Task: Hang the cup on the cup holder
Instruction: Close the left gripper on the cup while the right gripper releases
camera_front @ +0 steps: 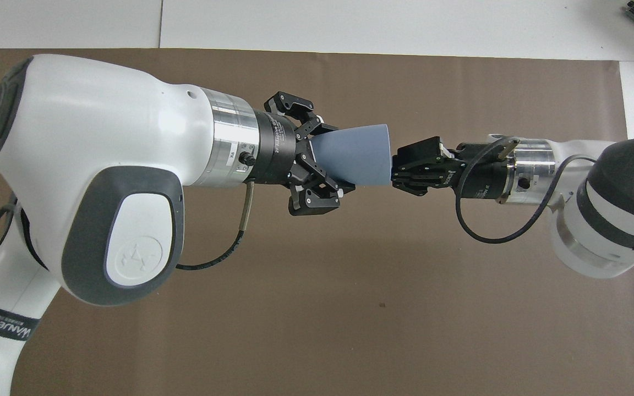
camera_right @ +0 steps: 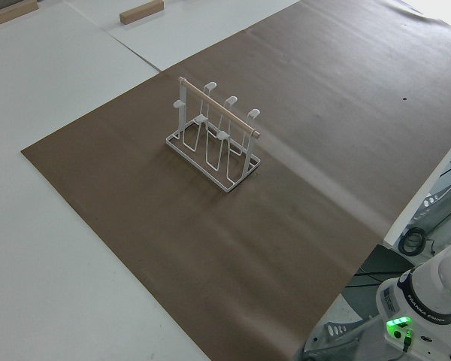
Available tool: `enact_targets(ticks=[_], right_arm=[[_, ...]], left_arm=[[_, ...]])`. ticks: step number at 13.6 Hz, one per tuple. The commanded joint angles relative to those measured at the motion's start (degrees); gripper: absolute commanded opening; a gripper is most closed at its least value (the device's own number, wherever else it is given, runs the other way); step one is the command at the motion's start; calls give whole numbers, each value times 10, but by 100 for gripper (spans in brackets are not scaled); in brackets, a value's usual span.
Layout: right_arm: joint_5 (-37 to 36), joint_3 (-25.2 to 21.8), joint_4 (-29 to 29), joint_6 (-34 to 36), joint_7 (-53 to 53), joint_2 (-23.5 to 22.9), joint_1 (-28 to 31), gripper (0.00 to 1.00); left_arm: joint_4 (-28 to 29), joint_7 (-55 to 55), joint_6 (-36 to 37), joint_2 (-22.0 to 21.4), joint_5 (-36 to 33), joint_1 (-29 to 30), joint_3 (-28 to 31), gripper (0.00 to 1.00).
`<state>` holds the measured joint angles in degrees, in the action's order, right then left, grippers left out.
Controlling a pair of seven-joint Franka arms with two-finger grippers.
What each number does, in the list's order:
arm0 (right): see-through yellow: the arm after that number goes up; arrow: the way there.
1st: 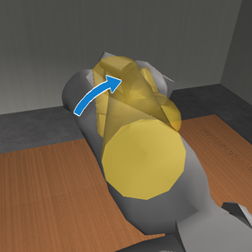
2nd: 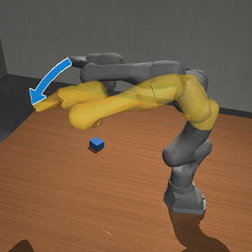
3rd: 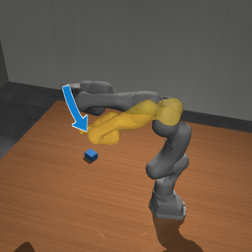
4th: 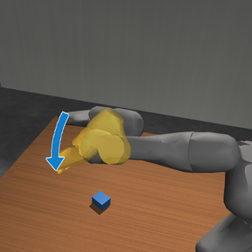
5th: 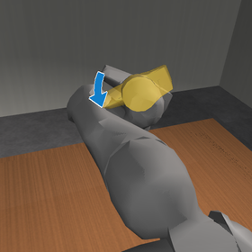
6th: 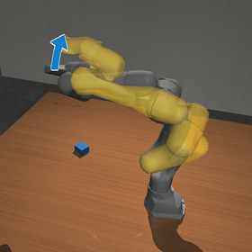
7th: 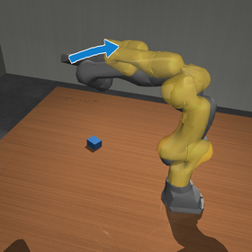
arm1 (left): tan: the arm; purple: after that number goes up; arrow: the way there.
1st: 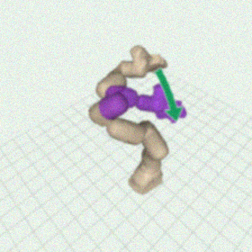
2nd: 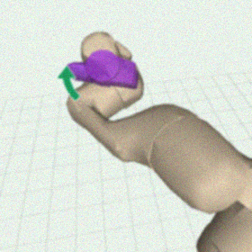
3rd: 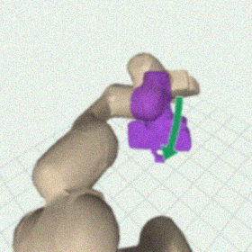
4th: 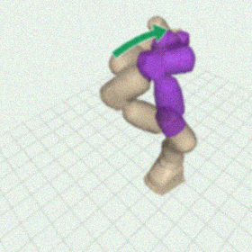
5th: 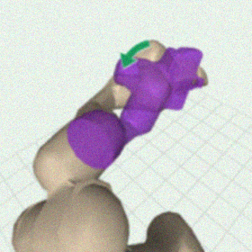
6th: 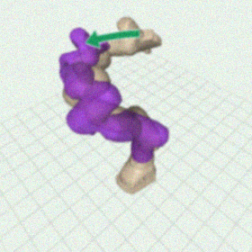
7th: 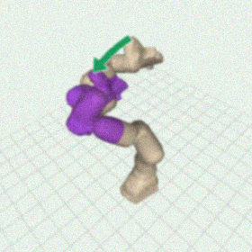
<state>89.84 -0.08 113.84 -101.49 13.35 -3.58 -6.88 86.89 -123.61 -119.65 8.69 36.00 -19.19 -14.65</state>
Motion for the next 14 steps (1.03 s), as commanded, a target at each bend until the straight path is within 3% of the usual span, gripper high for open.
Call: enact_targets(ticks=[1, 4, 5, 7, 10, 14], right_arm=[[15, 2, 13, -13, -9, 14, -2, 0], [14, 2, 13, -13, -10, 14, -1, 0], [14, 2, 13, -13, -14, 14, -1, 17], [14, 2, 12, -13, -26, 13, -1, 36], [12, 1, 12, -13, -27, 13, 1, 38], [-23, -1, 7, -12, -26, 9, 9, 42]], left_arm=[[-7, -26, -19, 4, -16, -9, 5, 0], [-4, -27, -18, -1, -42, -10, 8, 0], [-4, -23, -18, -2, -61, -11, 7, 0], [-4, -22, -16, -3, -84, -10, 7, 0], [-1, -21, -12, -7, -101, -10, 8, 0], [18, -12, -8, -17, -192, -12, 5, 0]])
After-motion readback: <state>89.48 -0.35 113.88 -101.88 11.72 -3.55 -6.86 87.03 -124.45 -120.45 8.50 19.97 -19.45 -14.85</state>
